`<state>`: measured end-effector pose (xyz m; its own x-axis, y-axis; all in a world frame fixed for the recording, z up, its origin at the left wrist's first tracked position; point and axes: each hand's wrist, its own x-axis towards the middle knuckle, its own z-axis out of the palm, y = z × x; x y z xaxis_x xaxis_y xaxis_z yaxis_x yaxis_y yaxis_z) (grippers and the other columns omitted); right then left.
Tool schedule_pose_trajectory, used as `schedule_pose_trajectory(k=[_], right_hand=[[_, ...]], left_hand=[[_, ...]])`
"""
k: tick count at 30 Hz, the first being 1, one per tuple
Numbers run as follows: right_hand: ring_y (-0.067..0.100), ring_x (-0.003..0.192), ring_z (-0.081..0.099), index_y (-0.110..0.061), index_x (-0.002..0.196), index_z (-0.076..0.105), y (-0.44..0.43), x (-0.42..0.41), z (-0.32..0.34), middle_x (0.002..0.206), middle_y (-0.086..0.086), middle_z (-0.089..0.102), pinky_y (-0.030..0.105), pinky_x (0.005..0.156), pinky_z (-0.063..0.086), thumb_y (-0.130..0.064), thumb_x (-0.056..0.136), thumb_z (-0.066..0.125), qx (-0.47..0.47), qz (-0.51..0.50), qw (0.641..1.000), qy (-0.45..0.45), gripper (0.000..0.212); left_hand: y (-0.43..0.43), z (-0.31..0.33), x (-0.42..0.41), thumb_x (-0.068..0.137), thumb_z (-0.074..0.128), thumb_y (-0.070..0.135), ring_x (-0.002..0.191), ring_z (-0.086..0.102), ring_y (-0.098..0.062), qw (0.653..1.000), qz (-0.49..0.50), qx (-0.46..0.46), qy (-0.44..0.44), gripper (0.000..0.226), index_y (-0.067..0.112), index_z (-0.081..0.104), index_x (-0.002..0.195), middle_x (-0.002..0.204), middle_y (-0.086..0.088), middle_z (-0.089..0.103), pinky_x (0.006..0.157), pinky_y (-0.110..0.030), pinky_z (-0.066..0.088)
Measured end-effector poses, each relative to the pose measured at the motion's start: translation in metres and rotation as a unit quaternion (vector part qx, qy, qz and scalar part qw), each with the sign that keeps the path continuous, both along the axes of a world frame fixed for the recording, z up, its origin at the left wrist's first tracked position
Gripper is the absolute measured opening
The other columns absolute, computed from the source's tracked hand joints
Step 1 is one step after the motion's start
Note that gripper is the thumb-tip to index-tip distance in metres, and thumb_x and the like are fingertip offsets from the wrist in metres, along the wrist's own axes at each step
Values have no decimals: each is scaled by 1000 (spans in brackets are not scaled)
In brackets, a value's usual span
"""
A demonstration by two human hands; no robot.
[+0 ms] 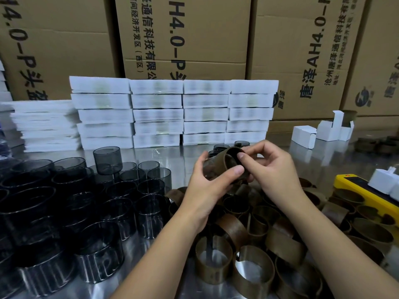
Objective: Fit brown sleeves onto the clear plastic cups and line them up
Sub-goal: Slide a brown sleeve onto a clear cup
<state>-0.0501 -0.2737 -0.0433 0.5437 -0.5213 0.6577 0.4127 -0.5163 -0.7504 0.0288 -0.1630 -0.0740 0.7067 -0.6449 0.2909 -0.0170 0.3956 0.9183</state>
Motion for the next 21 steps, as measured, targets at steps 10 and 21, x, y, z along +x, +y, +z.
schedule_pose_trajectory(k=[10, 21], right_hand=[[6, 89, 69, -18, 107, 63, -7, 4, -5, 88, -10, 73, 16, 72, 51, -17, 88, 63, 51, 164, 976, 130, 19], [8, 81, 67, -15, 105, 66, -13, 4, -2, 82, -4, 71, 21, 73, 54, -6, 89, 59, 75, 154, 981, 95, 20]], left_hand=[[2, 3, 6, 45, 80, 34, 95, 71, -15, 997, 39, -61, 26, 97, 31, 42, 134, 132, -12, 57, 80, -27, 57], [5, 0, 7, 50, 77, 22, 94, 70, -20, 997, 55, -45, -30, 58, 38, 65, 104, 106, -1, 70, 79, -35, 58]])
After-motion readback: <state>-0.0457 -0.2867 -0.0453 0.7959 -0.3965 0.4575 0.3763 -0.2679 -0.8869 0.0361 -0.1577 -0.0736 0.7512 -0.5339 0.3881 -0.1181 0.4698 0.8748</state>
